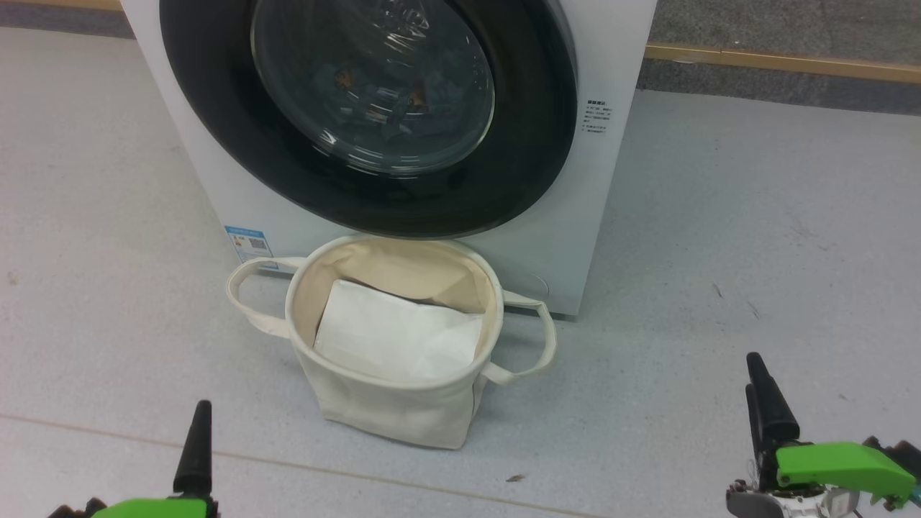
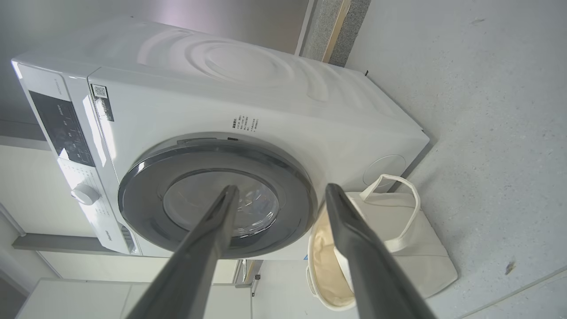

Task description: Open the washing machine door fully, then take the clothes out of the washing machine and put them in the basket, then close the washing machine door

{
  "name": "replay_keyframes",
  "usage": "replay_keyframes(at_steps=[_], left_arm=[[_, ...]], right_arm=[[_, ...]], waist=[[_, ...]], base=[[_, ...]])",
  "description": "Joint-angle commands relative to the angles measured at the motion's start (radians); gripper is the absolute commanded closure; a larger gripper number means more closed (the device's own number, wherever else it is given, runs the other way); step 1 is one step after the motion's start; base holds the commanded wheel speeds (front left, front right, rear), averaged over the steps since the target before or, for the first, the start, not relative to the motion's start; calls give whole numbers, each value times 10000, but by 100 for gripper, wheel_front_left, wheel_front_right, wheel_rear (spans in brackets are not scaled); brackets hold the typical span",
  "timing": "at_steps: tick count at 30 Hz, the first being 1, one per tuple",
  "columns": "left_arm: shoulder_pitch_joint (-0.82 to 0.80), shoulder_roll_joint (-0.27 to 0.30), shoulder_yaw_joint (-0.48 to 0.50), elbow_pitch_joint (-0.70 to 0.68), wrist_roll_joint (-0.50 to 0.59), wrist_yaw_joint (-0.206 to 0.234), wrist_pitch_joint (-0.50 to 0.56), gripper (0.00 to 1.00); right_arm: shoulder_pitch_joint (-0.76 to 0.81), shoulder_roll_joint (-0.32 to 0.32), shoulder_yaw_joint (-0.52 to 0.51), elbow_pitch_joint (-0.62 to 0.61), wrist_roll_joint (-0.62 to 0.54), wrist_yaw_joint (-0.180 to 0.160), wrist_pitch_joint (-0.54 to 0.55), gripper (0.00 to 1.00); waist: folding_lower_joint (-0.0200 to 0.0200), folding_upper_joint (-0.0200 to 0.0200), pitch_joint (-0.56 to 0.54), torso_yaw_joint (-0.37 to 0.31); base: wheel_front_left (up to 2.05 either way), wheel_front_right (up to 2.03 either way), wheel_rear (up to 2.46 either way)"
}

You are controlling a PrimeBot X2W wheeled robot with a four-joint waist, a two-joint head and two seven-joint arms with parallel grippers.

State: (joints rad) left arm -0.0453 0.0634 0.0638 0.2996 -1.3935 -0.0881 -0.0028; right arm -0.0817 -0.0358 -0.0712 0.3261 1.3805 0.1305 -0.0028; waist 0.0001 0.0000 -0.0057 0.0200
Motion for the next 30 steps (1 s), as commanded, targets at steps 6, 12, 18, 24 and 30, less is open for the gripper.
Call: replay_keyframes(at_steps=[6,12,18,24,30], left_arm=[[-616,535,-222,-568,1149,136,-267,0],[-732,832,-560,-743,2332,325,-442,0],[-858,1092,-937,-803,3420,540,-609,0],[-1066,1346,-1323,-850,4462,769,-721,0],[-1264,1561,-1697,-868,5476,1029,-827,0]], right_arm=[[-626,-62,245,-697,-1414,2,-265,0],[-692,-69,431,-973,-2732,2,-441,0],[-754,-75,593,-1193,-4027,2,-616,0],[-850,-81,727,-1258,-5479,2,-792,0],[-973,-87,789,-1285,-6837,2,-968,0]], waist=[[-1,0,-25,35],[-1,0,-65,44],[-1,0,-111,38],[-1,0,-140,49],[-1,0,-144,82]], base=[[0,0,0],[0,0,0],[0,0,0],[0,0,0],[0,0,0]])
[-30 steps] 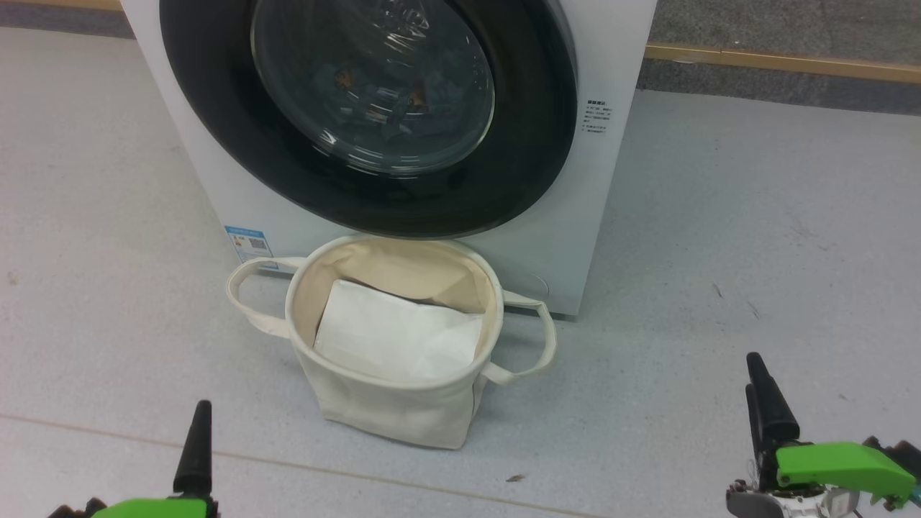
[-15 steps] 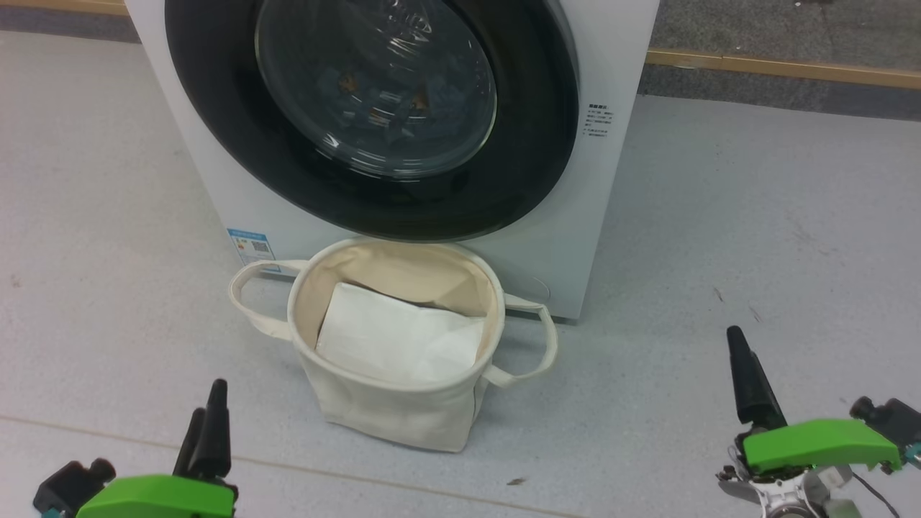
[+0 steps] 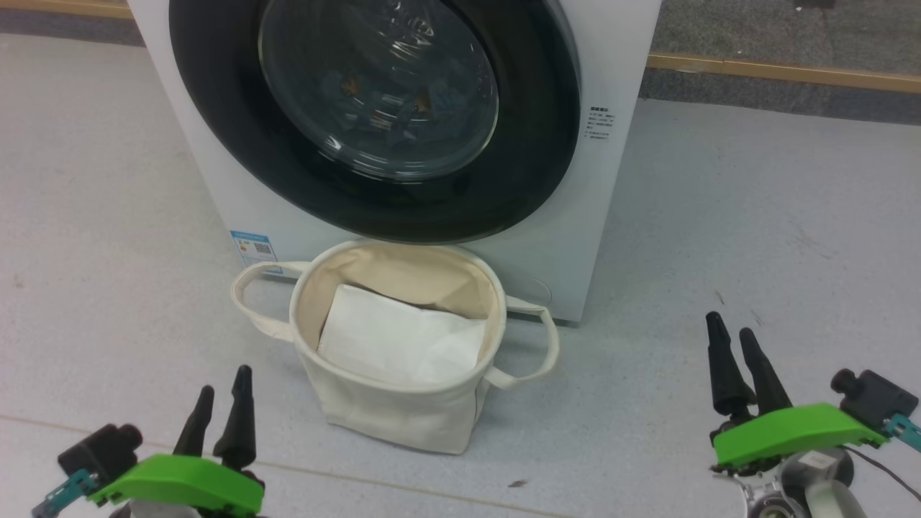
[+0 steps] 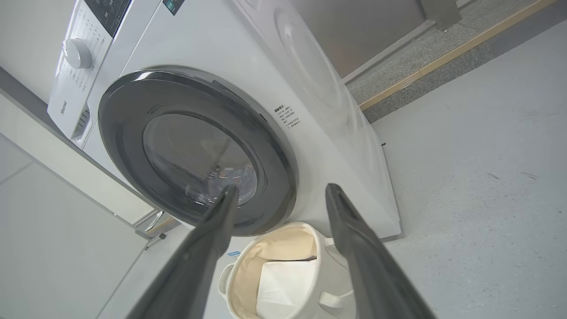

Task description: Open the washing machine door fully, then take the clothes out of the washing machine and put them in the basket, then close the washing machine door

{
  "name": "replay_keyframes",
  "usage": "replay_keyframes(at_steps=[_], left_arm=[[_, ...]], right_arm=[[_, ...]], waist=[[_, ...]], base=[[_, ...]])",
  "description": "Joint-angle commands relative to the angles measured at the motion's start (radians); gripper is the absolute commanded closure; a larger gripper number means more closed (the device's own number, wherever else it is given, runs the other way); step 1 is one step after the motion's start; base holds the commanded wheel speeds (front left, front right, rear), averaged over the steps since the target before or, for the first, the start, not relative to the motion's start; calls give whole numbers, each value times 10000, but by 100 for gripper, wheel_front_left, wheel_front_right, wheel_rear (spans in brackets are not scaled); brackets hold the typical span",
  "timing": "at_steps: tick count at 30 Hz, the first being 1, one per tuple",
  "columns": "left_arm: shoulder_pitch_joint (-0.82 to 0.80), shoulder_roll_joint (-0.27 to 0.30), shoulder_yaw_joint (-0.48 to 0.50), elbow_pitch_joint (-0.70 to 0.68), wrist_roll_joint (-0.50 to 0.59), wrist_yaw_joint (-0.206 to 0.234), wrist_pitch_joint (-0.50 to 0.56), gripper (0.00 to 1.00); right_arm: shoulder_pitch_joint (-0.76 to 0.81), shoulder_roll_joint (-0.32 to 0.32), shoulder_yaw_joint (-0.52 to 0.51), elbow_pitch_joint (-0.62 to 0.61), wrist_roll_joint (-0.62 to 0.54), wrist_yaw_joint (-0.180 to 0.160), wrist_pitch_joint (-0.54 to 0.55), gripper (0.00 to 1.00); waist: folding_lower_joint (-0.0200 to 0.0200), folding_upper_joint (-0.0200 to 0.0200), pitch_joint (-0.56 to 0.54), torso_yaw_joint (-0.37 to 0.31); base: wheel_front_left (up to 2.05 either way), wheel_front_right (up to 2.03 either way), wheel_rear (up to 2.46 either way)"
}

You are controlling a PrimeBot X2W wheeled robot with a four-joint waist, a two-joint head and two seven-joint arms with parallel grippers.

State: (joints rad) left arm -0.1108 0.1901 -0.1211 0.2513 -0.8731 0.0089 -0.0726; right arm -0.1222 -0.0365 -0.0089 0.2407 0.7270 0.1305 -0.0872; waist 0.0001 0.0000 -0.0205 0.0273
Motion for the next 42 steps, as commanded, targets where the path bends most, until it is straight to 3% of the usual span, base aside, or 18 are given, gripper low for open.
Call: replay_keyframes(at_steps=[1,21,42], left_arm=[[-641,335,80,-362,464,110,-156,0],[-985,788,-620,-436,2754,666,-814,0],[-1164,1222,-656,-498,4367,829,-1465,0]], right_arm=[[-578,-81,182,-434,-534,2,-153,0],[-788,-101,389,-582,-3575,2,-738,0],[-897,-122,263,-548,-5407,2,-1323,0]], waist=[[0,0,3,18],[0,0,-146,101],[0,0,-235,53]], base=[[0,0,0],[0,0,0],[0,0,0]])
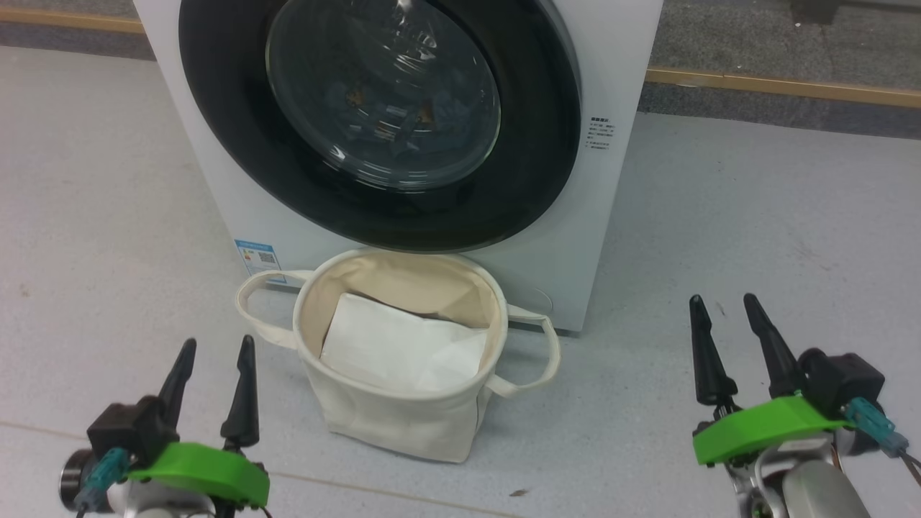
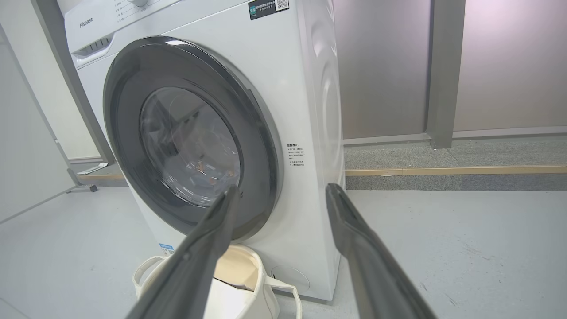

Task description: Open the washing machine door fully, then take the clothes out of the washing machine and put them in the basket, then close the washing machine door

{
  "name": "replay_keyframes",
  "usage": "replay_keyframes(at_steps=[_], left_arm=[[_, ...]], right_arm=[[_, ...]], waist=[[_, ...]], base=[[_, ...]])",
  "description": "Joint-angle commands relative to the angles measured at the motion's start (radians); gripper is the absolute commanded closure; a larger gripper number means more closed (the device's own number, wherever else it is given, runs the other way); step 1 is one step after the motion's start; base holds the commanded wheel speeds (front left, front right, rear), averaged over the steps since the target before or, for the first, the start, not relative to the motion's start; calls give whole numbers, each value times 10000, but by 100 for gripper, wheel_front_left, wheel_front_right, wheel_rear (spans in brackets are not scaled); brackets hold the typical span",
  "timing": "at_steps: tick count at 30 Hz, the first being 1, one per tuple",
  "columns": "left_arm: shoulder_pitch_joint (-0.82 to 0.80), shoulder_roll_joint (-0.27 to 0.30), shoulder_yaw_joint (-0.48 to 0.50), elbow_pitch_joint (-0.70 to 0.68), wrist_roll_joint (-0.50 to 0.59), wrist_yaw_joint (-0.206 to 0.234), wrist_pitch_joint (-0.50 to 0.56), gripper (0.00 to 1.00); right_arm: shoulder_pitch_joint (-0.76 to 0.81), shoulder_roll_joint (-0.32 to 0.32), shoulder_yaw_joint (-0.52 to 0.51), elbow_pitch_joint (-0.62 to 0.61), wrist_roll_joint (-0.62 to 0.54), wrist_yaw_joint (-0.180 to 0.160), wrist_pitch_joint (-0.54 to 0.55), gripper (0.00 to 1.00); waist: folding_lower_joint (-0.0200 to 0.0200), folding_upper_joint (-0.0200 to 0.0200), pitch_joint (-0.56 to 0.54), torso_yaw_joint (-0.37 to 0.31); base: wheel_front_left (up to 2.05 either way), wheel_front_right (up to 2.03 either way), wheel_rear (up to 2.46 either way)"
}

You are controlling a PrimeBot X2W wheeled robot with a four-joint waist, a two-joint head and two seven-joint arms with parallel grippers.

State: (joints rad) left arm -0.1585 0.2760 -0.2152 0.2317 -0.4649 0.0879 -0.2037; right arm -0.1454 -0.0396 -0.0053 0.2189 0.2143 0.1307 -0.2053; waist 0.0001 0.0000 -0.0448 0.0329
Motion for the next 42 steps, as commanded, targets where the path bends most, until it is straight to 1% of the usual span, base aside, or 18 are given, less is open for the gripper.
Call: replay_keyframes(at_steps=[1,13,15,23,32,42], left_arm=[[-720,375,269,-300,390,45,-183,0],[-1038,529,130,-281,1434,5,-536,0],[-1084,542,193,-348,1533,19,-579,0],[-984,370,754,-230,1077,177,-579,0],[-997,376,643,-47,943,41,-577,0],[-877,303,471,14,932,6,-578,0]], right_arm=[[-699,-92,224,-320,-311,0,-171,0],[-1067,-105,239,-376,-1150,0,-522,0],[-1103,-106,197,-380,-1149,0,-565,0],[-1129,-106,-20,-292,-637,0,-565,0],[-1091,-106,44,-123,-313,0,-565,0],[-1063,-106,179,165,10,0,-565,0]], waist=[[0,0,11,-5],[0,0,13,50],[0,0,9,63],[0,0,30,54],[0,0,5,76],[0,0,-16,135]], base=[[0,0,0],[0,0,0],[0,0,0],[0,0,0],[0,0,0],[0,0,0]])
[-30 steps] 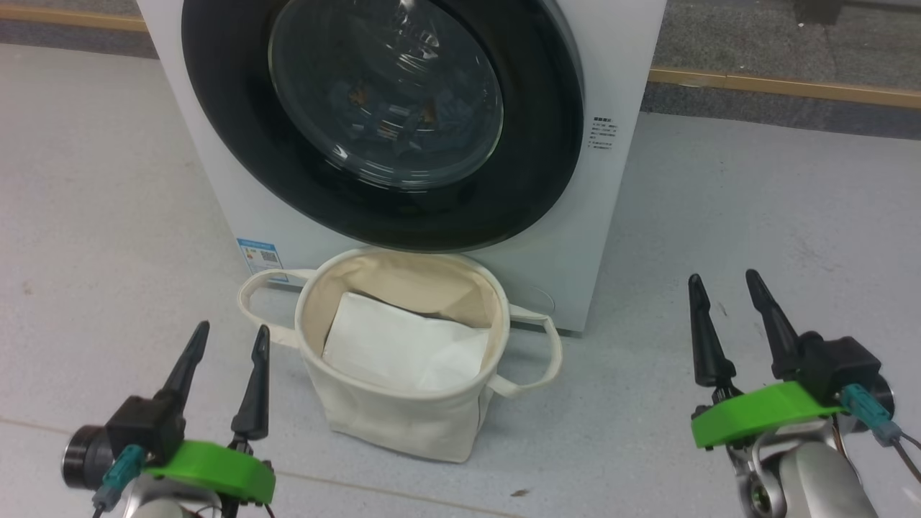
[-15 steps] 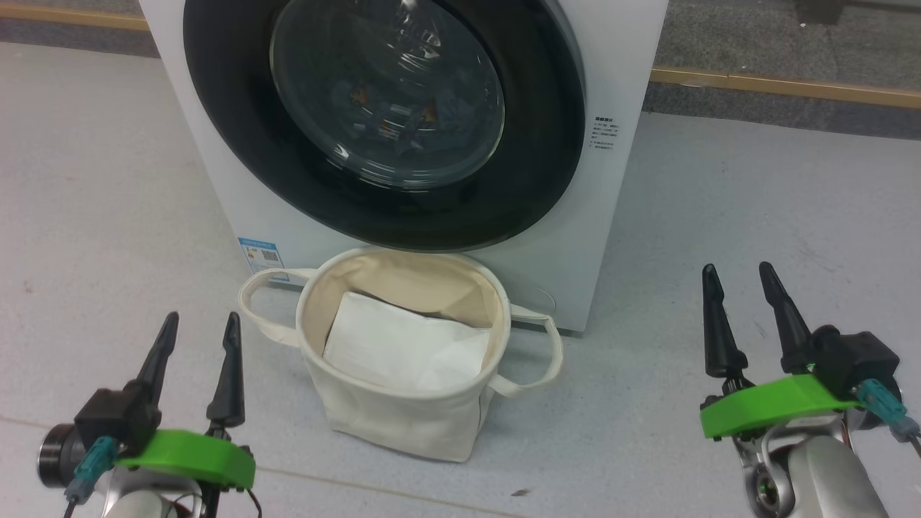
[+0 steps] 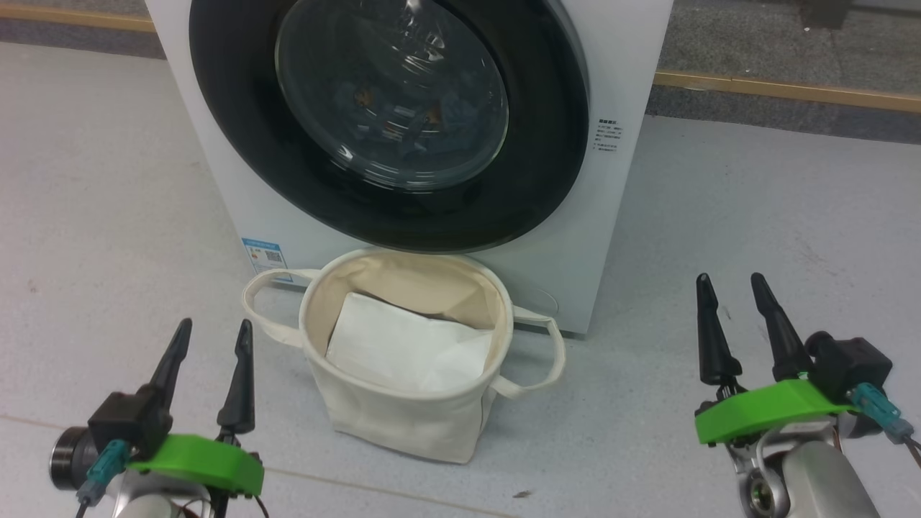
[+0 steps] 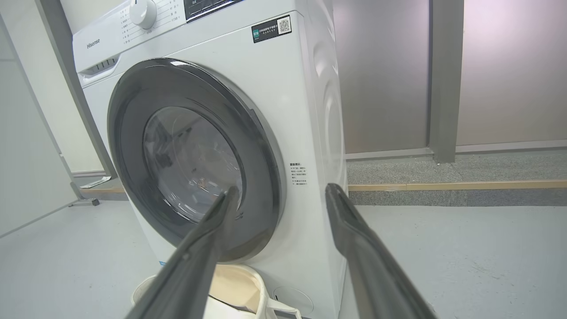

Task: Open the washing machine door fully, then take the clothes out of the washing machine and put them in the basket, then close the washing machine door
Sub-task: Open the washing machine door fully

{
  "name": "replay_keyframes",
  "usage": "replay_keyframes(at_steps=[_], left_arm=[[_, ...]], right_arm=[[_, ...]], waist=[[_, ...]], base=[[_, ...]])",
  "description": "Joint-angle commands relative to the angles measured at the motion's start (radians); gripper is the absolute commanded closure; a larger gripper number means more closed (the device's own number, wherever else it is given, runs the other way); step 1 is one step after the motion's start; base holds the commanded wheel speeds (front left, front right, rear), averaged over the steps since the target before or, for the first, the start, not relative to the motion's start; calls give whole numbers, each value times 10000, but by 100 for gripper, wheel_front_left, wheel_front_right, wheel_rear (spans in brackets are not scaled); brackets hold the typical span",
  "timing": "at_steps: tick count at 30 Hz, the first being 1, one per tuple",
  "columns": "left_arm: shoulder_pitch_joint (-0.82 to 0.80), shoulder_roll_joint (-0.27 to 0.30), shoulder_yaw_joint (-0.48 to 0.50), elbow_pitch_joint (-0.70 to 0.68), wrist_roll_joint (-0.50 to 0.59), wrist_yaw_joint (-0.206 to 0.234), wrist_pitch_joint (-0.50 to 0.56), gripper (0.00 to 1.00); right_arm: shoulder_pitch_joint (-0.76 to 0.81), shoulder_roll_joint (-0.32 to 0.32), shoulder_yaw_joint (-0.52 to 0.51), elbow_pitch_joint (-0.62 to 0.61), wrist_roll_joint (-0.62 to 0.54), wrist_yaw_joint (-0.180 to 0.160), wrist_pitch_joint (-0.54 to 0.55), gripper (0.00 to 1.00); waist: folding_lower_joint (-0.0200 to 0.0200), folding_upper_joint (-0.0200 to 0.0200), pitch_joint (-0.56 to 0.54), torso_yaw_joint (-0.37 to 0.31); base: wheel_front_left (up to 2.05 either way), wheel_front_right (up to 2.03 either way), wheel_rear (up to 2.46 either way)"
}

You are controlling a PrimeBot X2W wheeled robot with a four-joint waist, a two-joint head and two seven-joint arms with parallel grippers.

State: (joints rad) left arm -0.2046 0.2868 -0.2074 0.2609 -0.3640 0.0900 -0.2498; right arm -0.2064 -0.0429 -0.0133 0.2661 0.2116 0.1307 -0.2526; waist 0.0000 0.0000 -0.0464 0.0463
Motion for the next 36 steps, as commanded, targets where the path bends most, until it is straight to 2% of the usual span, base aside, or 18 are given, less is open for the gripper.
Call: replay_keyframes(at_steps=[1,4,5,6,7,8,14,20,26,27,32,36], left_arm=[[-405,194,391,-273,-81,-12,-118,0],[-380,194,394,-294,-82,13,-118,0],[-372,185,405,-325,-92,20,-119,0],[-365,167,445,-382,-117,36,-119,0],[-363,143,486,-445,-128,59,-119,0],[-353,109,524,-509,-143,73,-119,0],[-265,-51,539,-574,-170,34,-119,0],[-380,-164,477,-546,-116,-28,-119,0],[-446,-270,469,-453,-73,-122,-120,0],[-446,-270,469,-453,-73,-122,-120,0],[-641,-410,446,-422,72,-233,-120,0],[-685,-509,390,-316,238,-386,-120,0]], right_arm=[[-469,-73,284,-274,95,0,-91,0],[-571,-73,365,-203,231,0,-91,0],[-616,-73,393,-193,310,0,-91,15],[-664,-73,410,-154,446,0,-91,75],[-726,-73,416,-90,674,0,-91,95],[-802,-73,402,-1,886,0,-91,99],[-1599,-83,574,759,2732,0,-91,100],[-2738,-922,1053,1611,5190,0,62,100],[-4033,-1872,1419,2345,8123,0,1363,100],[-4033,-1872,1419,2345,8123,0,1363,100],[-5123,-2525,1435,2961,9903,0,2555,100],[-6004,-2746,1400,3704,11024,0,3721,100]], waist=[[0,0,1,4],[0,0,32,7],[0,0,52,10],[0,0,95,5],[0,0,139,14],[0,0,198,21],[0,0,622,100],[0,0,1048,323],[0,0,1475,467],[0,0,1475,467],[0,0,1854,746],[0,0,2120,938]], base=[[0,0,0],[0,0,0],[0,0,0],[0,0,0],[0,0,0],[0,0,0],[0,0,0],[0,0,0],[0,0,0],[0,0,0],[0,0,0],[0,0,0]])
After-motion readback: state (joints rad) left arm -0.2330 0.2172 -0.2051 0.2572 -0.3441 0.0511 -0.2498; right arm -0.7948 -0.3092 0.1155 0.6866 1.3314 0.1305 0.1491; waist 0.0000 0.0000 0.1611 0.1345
